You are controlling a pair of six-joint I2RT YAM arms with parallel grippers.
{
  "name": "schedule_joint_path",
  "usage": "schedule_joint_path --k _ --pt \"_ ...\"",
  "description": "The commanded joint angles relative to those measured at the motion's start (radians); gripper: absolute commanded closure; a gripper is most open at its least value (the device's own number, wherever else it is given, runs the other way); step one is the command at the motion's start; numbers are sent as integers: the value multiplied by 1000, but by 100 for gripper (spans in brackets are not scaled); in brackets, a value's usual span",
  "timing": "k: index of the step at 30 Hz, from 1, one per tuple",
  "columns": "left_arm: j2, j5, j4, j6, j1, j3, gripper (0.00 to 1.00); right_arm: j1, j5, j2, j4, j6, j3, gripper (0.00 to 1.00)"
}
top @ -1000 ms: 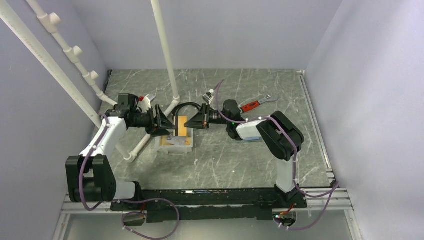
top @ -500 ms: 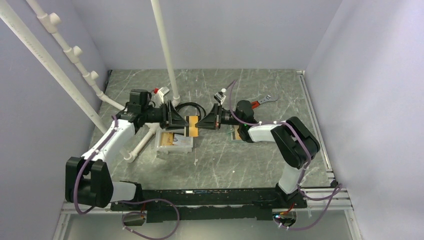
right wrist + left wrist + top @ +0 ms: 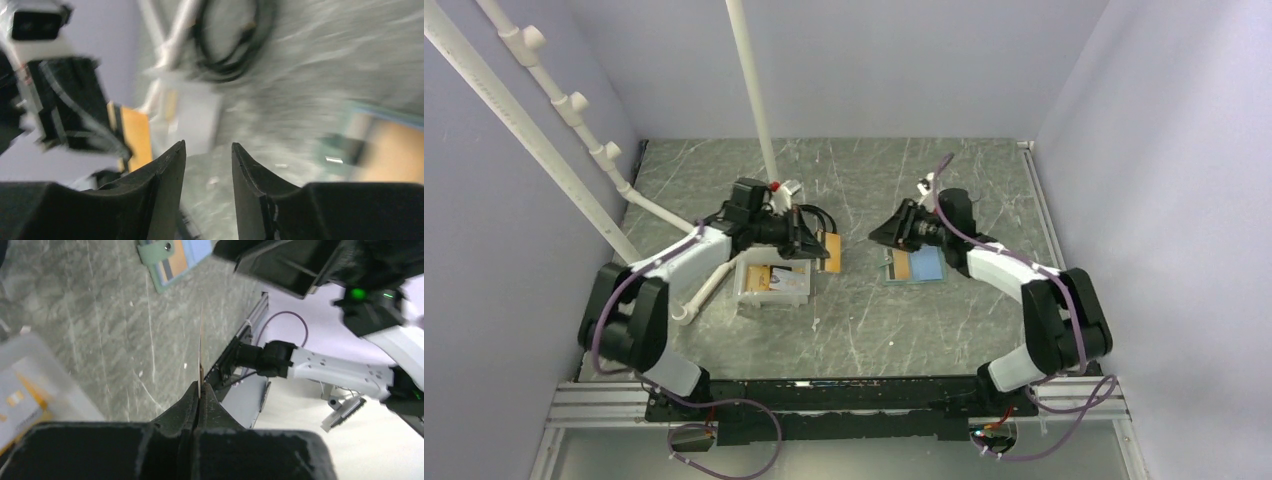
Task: Put the credit cards into the card holder
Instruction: Insert the credit card into the card holder.
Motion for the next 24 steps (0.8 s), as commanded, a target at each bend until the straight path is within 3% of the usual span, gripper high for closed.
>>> schedule_joint_path --k 1,5,8,11,24 --pt "156 -163 128 -86 -150 98 100 -91 383 -72 -544 -399 78 58" --pt "326 -246 190 -131 -267 250 100 -203 435 -53 -572 -425 49 62" --pt "473 -252 178 -140 -323 382 100 -252 425 -42 -547 -427 9 74" --pt "589 -239 175 -146 -356 486 100 -290 434 -60 -505 -419 -40 79" --pt "798 -206 265 -279 -375 596 100 -395 309 12 -386 -364 -125 82"
